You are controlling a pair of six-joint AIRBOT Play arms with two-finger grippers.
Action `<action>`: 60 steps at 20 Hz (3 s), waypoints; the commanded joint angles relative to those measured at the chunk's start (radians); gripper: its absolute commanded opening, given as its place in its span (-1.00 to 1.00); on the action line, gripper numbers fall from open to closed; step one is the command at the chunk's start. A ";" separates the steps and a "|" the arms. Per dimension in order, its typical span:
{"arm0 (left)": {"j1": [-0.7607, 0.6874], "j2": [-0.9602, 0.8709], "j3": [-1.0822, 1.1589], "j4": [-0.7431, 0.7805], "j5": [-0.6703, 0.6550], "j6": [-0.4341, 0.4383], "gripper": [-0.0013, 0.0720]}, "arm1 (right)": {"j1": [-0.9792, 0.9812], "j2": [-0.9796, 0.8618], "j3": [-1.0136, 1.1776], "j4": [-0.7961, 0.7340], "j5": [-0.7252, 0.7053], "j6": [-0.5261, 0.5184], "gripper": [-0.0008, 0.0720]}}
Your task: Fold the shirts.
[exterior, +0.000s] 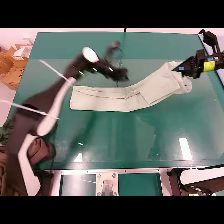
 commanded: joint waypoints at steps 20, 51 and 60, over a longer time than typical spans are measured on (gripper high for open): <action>0.453 0.249 -0.024 0.035 -0.399 0.111 -0.90 | 0.912 -0.265 0.011 -0.098 -1.008 0.031 0.62; 0.453 0.249 -0.024 0.495 -0.339 -0.018 -0.90 | 0.077 0.136 -0.196 -0.280 -0.583 0.159 -0.93; 0.453 0.249 -0.024 0.495 -0.339 -0.045 -0.90 | -0.660 0.279 -0.269 -0.641 -0.407 0.172 -0.93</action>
